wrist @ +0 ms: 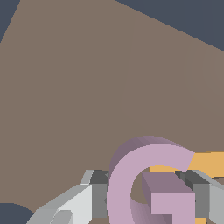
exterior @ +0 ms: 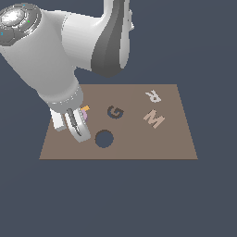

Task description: Insert a designated object into the corresponding slot on a board.

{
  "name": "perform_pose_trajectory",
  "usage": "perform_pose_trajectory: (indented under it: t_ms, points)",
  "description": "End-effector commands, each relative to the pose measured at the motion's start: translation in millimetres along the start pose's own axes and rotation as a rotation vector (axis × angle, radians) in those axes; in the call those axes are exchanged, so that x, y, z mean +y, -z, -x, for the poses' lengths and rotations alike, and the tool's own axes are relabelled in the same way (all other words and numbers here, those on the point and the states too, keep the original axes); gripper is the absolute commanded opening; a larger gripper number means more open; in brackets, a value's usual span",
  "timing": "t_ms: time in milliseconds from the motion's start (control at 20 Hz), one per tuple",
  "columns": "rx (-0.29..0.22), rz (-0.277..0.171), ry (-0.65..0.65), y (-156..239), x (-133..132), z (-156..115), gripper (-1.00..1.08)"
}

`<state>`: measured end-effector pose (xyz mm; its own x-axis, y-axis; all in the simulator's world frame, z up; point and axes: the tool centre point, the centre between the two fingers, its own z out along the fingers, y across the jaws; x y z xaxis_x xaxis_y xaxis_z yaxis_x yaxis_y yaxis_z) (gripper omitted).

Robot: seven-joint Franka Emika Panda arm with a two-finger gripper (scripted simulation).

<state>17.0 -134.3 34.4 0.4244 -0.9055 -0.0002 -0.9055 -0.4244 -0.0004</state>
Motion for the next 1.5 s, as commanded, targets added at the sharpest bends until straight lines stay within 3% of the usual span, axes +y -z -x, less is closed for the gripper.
perform_pose_trajectory:
  t_ms: [0, 800, 1450]
  points:
    - [0.0, -0.001, -0.095, 1, 4, 12, -1.0]
    - [0.0, -0.001, -0.636, 4, 0, 84, -1.0]
    - [-0.001, -0.001, -0.893, 5, -17, 116, -1.0]
